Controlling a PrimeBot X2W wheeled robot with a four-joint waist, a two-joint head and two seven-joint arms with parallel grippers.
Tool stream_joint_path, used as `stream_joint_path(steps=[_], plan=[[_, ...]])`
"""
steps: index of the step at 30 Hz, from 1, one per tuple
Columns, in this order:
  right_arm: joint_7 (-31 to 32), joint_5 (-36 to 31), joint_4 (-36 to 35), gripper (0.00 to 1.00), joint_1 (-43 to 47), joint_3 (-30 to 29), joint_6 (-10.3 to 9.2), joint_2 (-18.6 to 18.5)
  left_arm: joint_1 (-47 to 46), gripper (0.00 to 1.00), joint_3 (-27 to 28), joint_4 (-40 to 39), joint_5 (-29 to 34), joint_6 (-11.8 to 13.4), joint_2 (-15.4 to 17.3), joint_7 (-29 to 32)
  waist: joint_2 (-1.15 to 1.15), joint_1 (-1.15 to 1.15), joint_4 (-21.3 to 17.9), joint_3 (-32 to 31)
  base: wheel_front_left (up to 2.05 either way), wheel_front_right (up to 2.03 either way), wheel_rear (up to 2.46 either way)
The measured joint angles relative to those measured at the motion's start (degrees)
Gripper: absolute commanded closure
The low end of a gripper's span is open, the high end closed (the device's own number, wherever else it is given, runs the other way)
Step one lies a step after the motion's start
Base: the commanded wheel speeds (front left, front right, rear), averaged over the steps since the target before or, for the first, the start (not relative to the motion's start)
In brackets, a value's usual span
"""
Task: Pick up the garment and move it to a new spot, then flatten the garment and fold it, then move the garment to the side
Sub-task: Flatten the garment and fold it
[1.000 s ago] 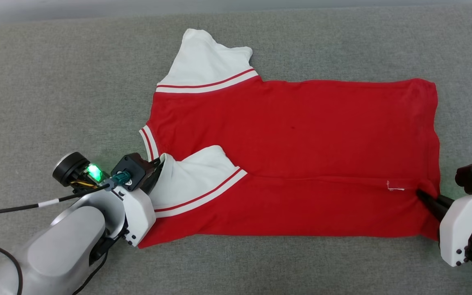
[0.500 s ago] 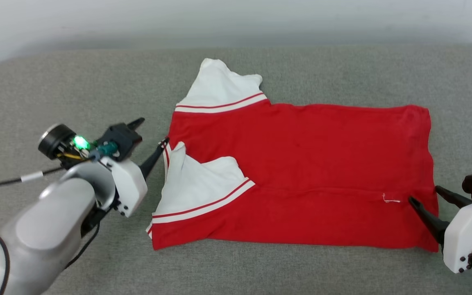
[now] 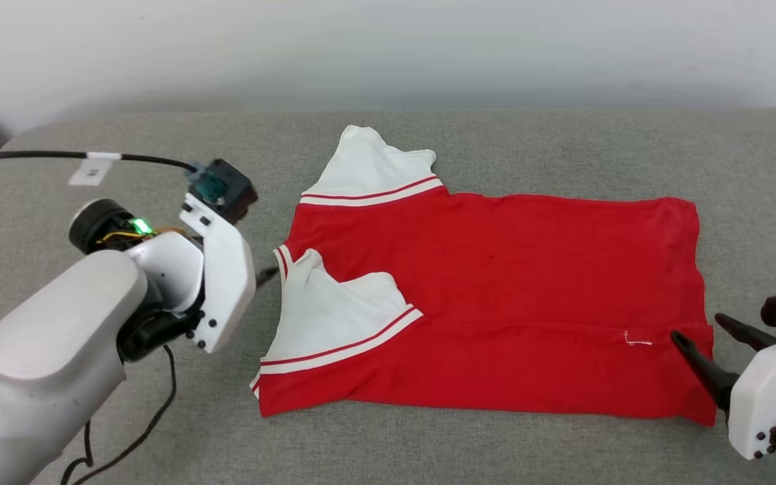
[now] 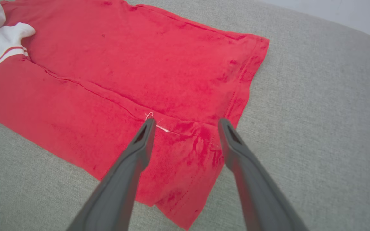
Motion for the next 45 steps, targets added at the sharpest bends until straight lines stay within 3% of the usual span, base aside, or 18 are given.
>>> stream_joint_path(steps=[11,25,26,27,32,36,45], plan=[[1.43,-1.01,-1.37,0.0,0.02,0.46,0.0,2.22,0.32,0.0,-7.77,-3.7,-7.65,-0.45,1.69,18.82,0.0,0.0,-1.64,0.35,0.0,0.0,0.0],[1.78,-1.31,-1.37,0.0,-2.18,3.15,0.0,3.23,3.1,0.0,-12.8,2.05,-8.35,-0.46,0.1,19.44,0.0,0.0,-4.77,3.48,0.0,0.0,0.0],[1.76,-1.3,-1.34,0.0,-2.46,3.25,0.0,3.23,3.11,0.44,-12.94,2.33,-8.65,-0.46,0.05,19.52,0.0,0.0,-4.91,3.63,0.0,0.0,0.0],[1.75,-1.18,-1.33,0.0,-2.77,3.37,0.0,3.22,3.04,1.0,-13.21,2.36,-8.88,-0.46,0.1,19.7,0.0,0.0,-5.02,3.73,0.0,0.0,0.0],[2.42,-0.25,-1.69,0.0,-4.0,3.61,0.0,1.9,2.75,1.0,-14.38,1.96,-10.48,-0.46,0.13,19.97,0.0,0.0,-5.18,3.34,0.0,0.0,0.0],[6.1,0.77,-3.78,0.0,-6.61,4.67,0.0,-2.16,2.57,1.0,-15.41,0.31,-10.91,-0.45,0.86,19.2,0.0,0.0,-5.01,2.39,0.0,0.0,0.0],[26.75,10.16,-7.43,0.0,-13.37,11.36,0.0,-13.8,1.25,1.0,-16.66,-3.66,-10.91,-0.46,2.31,18.12,0.0,0.0,-3.92,1.36,0.0,0.0,0.0]])
